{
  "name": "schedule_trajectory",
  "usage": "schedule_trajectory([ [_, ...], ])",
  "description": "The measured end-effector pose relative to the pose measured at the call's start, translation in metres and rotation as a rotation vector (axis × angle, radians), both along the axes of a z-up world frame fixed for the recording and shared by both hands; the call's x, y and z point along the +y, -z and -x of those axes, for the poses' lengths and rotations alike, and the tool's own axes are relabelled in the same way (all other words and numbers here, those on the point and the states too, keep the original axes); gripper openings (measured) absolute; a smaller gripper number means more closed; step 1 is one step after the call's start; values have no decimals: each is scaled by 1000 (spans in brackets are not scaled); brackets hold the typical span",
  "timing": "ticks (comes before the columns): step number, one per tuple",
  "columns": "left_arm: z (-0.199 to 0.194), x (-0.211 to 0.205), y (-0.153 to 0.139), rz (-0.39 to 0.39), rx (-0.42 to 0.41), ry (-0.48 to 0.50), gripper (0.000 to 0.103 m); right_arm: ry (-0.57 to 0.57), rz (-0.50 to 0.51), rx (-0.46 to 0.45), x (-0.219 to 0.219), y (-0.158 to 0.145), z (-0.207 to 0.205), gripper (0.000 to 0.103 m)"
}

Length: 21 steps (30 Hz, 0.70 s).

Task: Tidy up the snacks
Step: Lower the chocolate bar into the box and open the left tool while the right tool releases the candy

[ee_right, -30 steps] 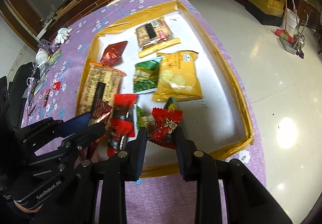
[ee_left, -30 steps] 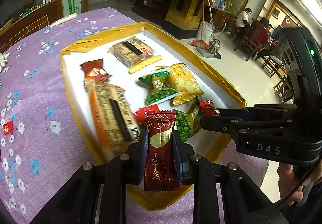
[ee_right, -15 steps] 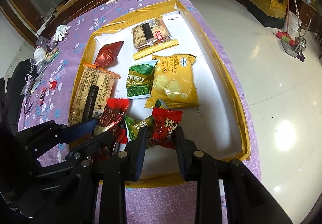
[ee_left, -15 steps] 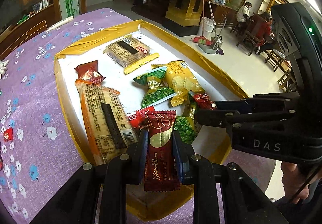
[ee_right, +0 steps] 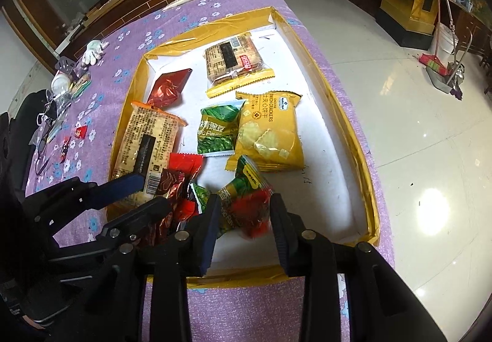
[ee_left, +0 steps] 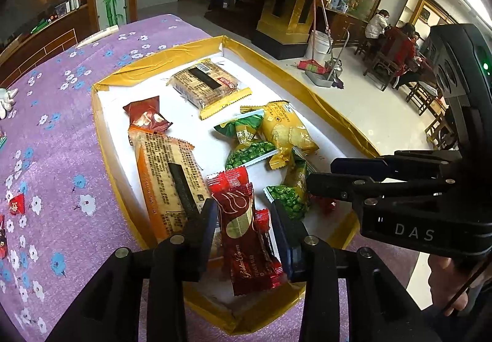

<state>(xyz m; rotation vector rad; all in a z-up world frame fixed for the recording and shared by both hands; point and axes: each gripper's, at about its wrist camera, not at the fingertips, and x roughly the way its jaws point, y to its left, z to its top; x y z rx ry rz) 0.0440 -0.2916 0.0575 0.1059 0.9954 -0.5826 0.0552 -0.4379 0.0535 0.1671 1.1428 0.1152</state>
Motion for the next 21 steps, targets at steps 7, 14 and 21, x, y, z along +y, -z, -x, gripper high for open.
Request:
schedule_trajectory([
  [7, 2, 8, -9, -3, -32, -5, 38, 23, -4, -16, 2, -6, 5, 35],
  [14, 2, 30, -18, 0, -59, -41, 38, 20, -6, -33, 16, -13, 8, 35],
  [21, 4, 58, -21, 10, -68, -82, 38, -18, 6, -36, 43, -19, 8, 35],
])
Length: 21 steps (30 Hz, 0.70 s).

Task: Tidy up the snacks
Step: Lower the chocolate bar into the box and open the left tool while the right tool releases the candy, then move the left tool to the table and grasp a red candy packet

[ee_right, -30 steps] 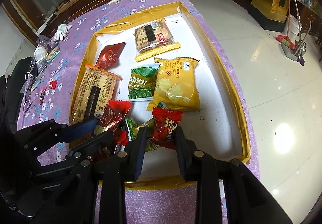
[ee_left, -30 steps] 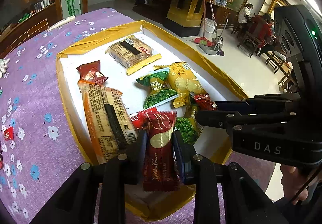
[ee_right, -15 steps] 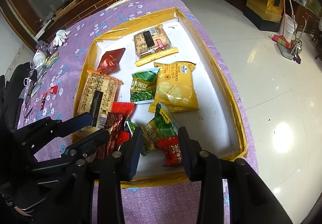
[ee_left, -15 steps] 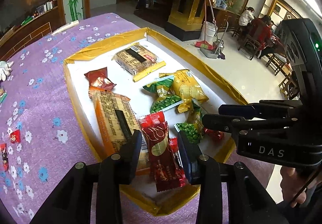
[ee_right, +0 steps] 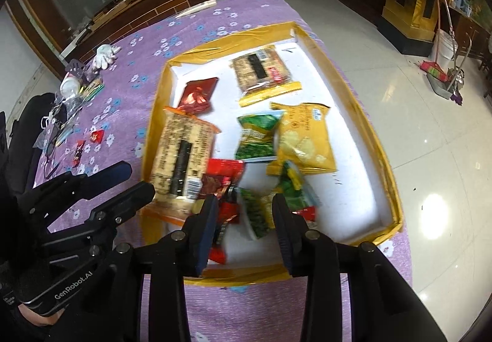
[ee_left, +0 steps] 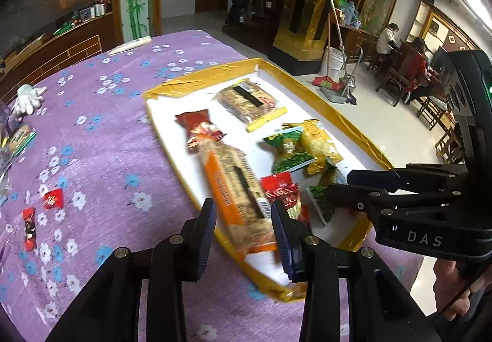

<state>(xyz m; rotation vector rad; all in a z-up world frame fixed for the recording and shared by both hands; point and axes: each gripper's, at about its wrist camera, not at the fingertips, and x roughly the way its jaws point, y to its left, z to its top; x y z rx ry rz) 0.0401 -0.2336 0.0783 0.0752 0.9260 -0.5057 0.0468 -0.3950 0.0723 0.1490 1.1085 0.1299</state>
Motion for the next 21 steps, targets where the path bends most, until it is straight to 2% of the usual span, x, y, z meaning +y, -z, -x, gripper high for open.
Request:
schedule_trajectory([
  [11, 3, 62, -1, 21, 5, -104, 38, -97, 19, -12, 56, -7, 1, 36],
  [21, -2, 130, 17, 34, 56, -234, 38, -230, 37, -9, 117, -4, 8, 36],
])
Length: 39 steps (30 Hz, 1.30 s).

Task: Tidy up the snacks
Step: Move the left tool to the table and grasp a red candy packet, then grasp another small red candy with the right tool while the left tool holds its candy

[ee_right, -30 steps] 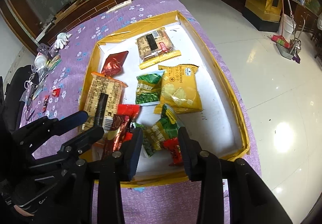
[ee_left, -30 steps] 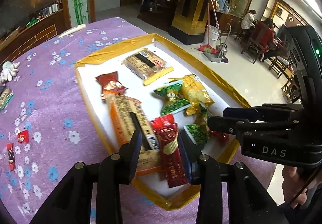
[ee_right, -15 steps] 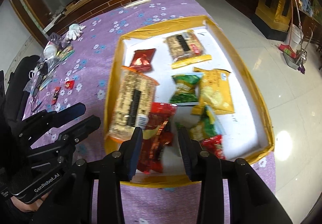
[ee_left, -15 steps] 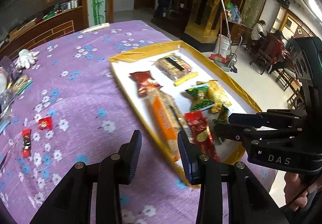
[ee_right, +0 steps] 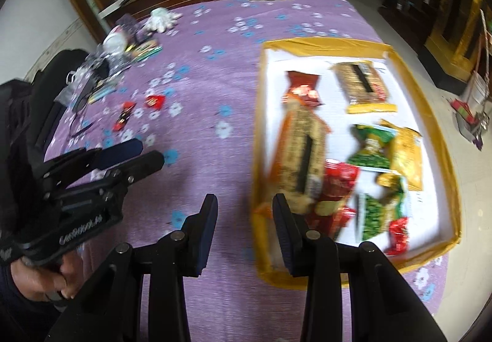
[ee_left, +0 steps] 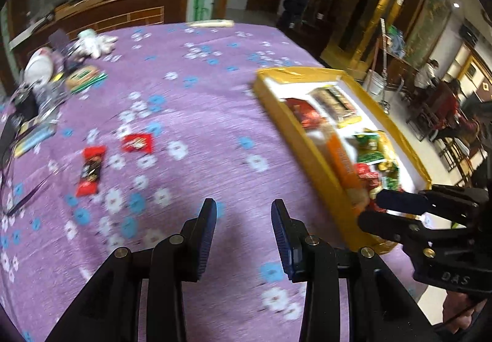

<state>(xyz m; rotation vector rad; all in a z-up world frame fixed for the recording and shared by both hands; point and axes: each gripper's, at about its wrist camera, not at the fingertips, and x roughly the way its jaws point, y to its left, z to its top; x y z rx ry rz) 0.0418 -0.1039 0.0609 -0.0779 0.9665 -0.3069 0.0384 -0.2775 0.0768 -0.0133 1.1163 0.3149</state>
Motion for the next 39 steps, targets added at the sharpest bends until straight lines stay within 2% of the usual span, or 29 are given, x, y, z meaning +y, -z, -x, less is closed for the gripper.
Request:
schedule_trajectory([
  [4, -3, 35, 7, -7, 17, -60, 38, -34, 3, 6, 21, 6, 2, 36],
  [12, -40, 114, 27, -19, 76, -223, 39, -41, 8, 32, 40, 21, 4, 36],
  [17, -67, 129, 43, -38, 115, -236, 39, -16, 11, 37, 38, 23, 2, 36],
  [20, -81, 129, 55, -76, 138, -239, 39, 0, 12, 34, 35, 21, 0, 36],
  [22, -87, 130, 55, -60, 131, -228, 39, 5, 9, 31, 35, 18, -1, 36],
  [25, -93, 127, 55, -77, 111, -213, 38, -1, 9, 27, 39, 15, -6, 36],
  [27, -91, 123, 55, -94, 97, -198, 34, -18, 8, 22, 45, 12, -12, 36],
  [33, -51, 115, 55, -75, 102, -174, 33, -126, -25, 10, 80, 4, -46, 36],
  [39, -1, 111, 53, -50, 125, -174, 33, -270, -44, 30, 140, 19, -95, 36],
])
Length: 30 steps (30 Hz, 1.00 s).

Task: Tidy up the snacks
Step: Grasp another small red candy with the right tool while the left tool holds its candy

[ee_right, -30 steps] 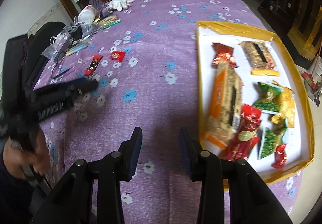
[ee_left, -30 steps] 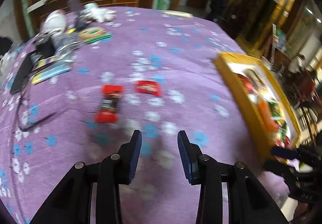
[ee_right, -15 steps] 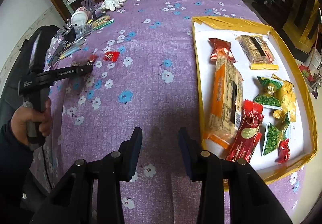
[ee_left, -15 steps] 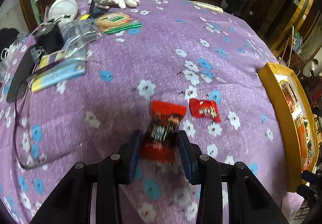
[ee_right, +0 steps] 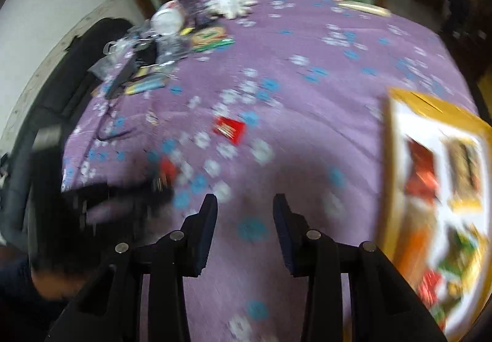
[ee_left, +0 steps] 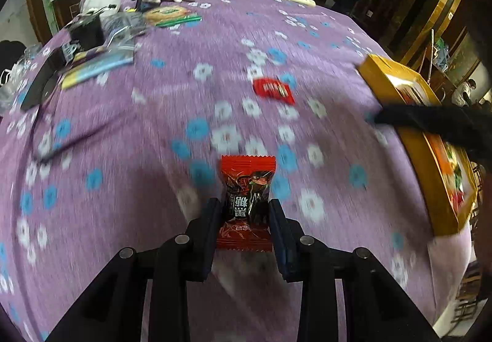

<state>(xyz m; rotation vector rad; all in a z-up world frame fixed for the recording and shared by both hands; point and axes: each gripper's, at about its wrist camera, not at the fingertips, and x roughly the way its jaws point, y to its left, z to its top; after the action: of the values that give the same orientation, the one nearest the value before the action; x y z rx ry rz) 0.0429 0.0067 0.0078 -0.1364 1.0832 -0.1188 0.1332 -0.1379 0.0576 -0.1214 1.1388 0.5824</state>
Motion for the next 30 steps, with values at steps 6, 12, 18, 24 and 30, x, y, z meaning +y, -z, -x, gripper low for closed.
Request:
schedule_trajectory([
  [6, 22, -3, -1, -17, -1, 0, 33, -116, 10, 13, 57, 25, -51, 37],
  [12, 25, -3, -1, -17, -6, -5, 33, -162, 69, 12, 78, 50, -74, 38],
  [18, 23, 0, -1, -8, -7, -5, 33, -206, 72, 14, 74, 54, -65, 42],
  [24, 22, -1, -1, -5, -6, -5, 33, -220, 132, -14, 74, 54, -38, 18],
  [30, 21, -1, -1, -7, -7, -7, 33, -139, 45, 45, 55, 50, -33, 8],
])
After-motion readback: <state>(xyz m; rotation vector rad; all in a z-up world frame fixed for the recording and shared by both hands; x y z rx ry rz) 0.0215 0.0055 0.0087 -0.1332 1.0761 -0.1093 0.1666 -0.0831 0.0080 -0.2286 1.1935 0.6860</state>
